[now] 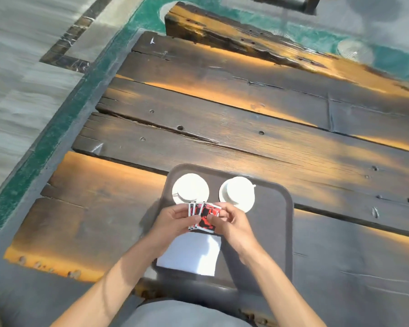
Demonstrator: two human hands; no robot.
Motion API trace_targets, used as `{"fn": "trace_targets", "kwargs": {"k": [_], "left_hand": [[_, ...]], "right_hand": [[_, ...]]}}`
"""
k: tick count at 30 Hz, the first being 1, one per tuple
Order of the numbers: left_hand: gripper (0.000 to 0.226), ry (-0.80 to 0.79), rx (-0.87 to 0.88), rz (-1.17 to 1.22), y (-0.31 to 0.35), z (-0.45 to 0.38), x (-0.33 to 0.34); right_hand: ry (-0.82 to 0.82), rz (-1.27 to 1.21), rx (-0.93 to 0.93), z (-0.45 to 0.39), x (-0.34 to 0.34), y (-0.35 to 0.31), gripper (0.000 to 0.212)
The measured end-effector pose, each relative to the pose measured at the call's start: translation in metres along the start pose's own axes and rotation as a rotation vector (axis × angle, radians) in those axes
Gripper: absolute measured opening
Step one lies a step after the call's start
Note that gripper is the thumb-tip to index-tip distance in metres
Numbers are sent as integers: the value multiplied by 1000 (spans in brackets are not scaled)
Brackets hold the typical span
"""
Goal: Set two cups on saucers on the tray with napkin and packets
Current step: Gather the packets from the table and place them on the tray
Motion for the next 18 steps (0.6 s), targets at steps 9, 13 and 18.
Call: {"fn": "trace_targets", "kwargs": {"k": [9,13,18], "left_hand": [[23,-59,-176,-224,-87,1,133],[19,-31,-160,-367,-108,-8,171],[17,127,-105,-713,-118,-19,191]], "right_hand": [[224,132,214,44,-136,103,21],[292,248,231,44,-173,126,21],[295,634,149,43,-185,119,24]]}}
Point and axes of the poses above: each hand's wrist, its own z-axis away from the middle knuckle, its own x-axis out of the palm, y = z × x, the point moved 3 cm from there along -z, towards the middle knuckle, and after that the axes turned 12 degrees about -z, right-handed, at the moved point
